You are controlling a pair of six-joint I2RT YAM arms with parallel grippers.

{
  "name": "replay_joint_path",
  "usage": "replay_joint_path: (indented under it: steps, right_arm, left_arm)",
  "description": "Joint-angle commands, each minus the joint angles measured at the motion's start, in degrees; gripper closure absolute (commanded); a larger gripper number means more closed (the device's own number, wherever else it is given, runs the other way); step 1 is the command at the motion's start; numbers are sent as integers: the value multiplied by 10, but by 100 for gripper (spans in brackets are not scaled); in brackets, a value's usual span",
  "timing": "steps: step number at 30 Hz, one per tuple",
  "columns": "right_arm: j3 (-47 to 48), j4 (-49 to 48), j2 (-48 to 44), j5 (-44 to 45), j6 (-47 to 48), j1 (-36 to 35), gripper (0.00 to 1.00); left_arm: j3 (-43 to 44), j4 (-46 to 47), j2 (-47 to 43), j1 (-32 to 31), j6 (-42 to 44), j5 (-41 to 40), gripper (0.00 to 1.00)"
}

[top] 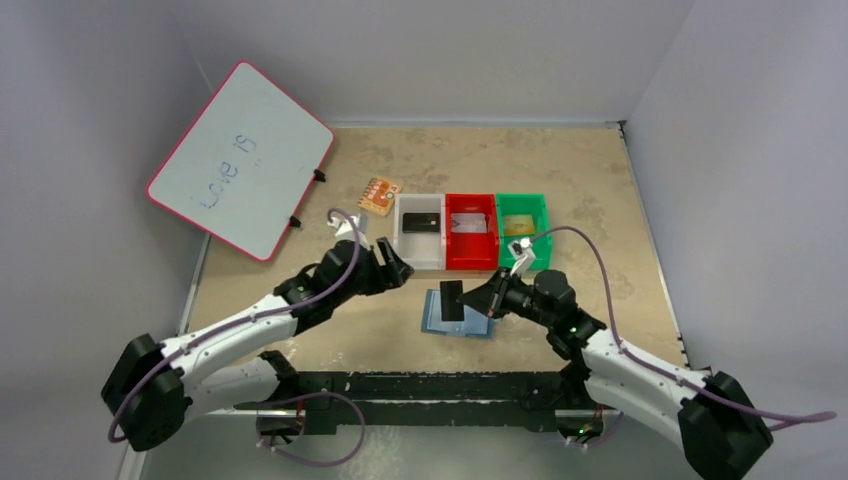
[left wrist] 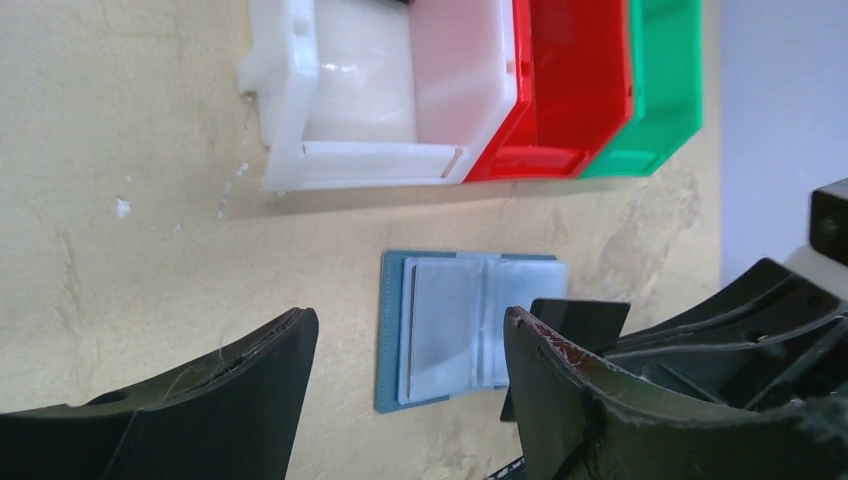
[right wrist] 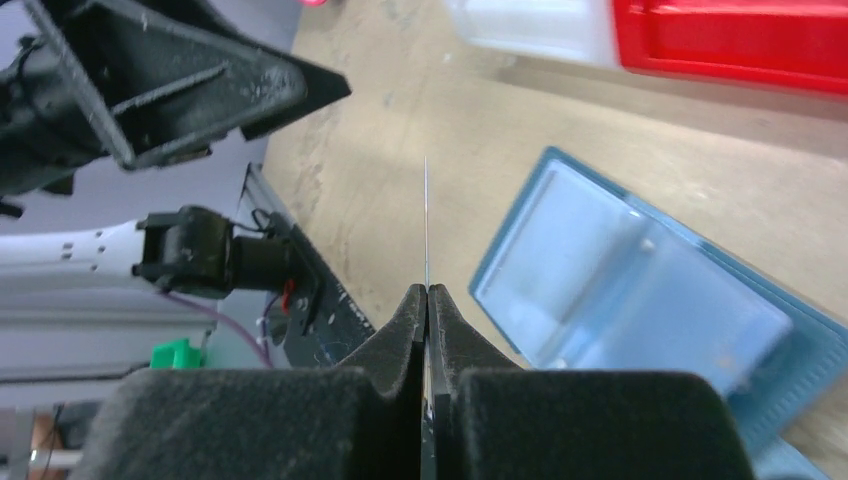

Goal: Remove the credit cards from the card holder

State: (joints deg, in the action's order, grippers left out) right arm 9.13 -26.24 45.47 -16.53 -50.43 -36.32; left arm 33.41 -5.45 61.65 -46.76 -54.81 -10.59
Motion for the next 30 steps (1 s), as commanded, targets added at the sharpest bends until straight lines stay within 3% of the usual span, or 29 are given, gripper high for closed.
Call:
replay_joint_path:
  steps: [1, 8, 15, 20, 23, 30]
  right_arm:
    - [63, -96, 57, -113, 60, 1, 100]
    - [140, -78, 149, -248, 167, 1, 100]
    - [228, 13, 210, -358, 282, 1, 100]
    - [253, 22, 221, -416, 301, 1, 100]
    - [270, 41, 231, -448, 321, 1, 100]
    - [307, 94, 253, -473, 362, 1, 100]
  left_arm:
    - [-32, 55, -81, 72, 33, 113, 31]
    - [40, 11, -64, 91, 198, 292, 35]
    - [79, -22, -86, 91, 297, 400, 38]
    - [126, -120, -49, 91, 362, 467, 40]
    - [151, -161, -22, 91, 388, 496, 48]
    - [157, -160, 1, 91, 397, 550, 63]
